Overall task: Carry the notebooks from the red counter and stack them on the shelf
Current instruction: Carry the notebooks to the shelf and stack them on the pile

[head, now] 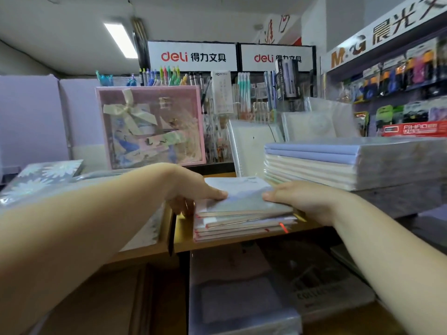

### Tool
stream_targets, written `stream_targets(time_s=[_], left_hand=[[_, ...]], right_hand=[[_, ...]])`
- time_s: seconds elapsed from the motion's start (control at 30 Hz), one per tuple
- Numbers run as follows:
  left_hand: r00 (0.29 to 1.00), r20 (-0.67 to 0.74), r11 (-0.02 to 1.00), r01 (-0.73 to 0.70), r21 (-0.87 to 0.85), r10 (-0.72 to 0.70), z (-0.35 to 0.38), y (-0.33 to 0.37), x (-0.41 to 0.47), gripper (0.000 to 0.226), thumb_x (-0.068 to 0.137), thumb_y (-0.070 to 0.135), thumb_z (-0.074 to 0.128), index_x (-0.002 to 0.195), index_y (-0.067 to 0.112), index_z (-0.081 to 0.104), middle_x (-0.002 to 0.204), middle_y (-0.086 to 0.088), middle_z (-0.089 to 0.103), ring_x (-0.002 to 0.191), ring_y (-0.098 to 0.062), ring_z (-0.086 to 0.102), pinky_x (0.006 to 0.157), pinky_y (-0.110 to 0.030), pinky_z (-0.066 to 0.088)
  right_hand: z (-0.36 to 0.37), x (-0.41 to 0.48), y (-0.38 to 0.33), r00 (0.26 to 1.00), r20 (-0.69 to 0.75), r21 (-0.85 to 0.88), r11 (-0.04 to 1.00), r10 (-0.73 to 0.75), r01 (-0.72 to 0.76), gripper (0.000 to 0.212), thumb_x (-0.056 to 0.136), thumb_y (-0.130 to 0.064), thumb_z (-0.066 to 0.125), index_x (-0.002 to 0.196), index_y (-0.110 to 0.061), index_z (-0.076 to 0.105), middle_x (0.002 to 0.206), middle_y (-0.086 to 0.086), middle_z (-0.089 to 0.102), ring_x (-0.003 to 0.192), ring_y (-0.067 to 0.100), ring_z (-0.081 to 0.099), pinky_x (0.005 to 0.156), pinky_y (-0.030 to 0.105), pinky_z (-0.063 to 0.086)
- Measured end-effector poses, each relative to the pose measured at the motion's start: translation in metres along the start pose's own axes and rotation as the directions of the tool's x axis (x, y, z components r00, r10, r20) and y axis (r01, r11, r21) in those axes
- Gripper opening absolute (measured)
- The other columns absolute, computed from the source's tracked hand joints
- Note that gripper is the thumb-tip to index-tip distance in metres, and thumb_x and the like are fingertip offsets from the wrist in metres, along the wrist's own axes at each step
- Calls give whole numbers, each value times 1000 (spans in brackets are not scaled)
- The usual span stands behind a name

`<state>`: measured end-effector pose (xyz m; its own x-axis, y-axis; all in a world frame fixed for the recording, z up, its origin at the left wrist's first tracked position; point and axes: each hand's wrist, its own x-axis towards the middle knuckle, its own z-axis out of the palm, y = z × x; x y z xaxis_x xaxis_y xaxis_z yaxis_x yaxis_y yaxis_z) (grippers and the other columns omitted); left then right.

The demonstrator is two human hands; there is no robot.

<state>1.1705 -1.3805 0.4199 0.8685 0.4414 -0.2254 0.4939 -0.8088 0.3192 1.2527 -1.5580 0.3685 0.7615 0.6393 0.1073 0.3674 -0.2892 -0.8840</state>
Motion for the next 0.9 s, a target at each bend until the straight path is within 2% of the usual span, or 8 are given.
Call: stream_targets(time_s=[0.1,0.2,0.3,0.4,0.47,0.57,0.7,0.9], left_hand=[[990,-144,968,-30,-250,-6,17,8,3,71,82,46,56,135,5,31,117,-17,52,98,-32,61,82,-38,52],[943,-324,889,-86,-450,-73,28,11,8,71,79,40,62,129,-2,35,81,-13,49,63,-22,52,51,-25,42],[912,-376,693,-167,-701,-161,36,2,13,86,67,37,74,132,-3,34,117,-18,56,101,-31,60,74,-33,50],[898,-414,456,-310,-834,-146,43,-6,10,76,61,24,80,124,-2,46,120,-18,61,100,-34,62,76,-38,53],[856,-513,331,-465,-821,-68,45,-8,6,67,59,12,80,118,0,52,117,-20,64,93,-33,65,76,-40,55],[675,-737,269,-714,-647,21,43,-6,-7,81,52,13,80,125,11,44,120,-13,60,103,-28,62,86,-44,55],[447,-871,314,-873,-374,204,34,-1,-23,81,64,3,75,134,15,35,112,4,54,99,-4,54,72,-8,54],[448,-862,349,-867,-354,237,37,-9,-24,80,73,2,69,138,20,26,101,21,47,93,3,51,69,-1,51]], right_hand=[[2,0,1,1000,-9,139,990,-23,24,21,87,-10,53,100,3,63,84,11,62,75,20,57,75,29,48],[5,1,4,996,-50,212,974,-75,84,25,85,-5,56,109,0,60,81,4,62,71,13,57,66,20,48],[5,2,9,987,-94,277,949,-128,149,44,81,0,58,125,-1,51,97,8,64,79,16,59,74,24,47],[7,-1,9,975,-129,318,923,-182,215,61,81,3,58,137,-7,39,125,11,56,95,16,57,81,21,47],[5,-2,5,960,-150,287,919,-235,270,69,81,4,58,142,-14,31,134,6,46,103,13,55,77,17,47],[6,1,-6,928,-187,187,915,-323,356,69,81,2,58,141,-17,31,133,4,48,110,16,54,86,25,47],[10,8,-19,916,-193,304,867,-350,396,37,82,1,56,118,-10,49,110,5,60,100,15,59,79,20,46],[15,10,-16,911,-167,325,852,-376,411,34,84,-4,56,111,-21,46,105,-3,58,99,10,54,80,21,46]])
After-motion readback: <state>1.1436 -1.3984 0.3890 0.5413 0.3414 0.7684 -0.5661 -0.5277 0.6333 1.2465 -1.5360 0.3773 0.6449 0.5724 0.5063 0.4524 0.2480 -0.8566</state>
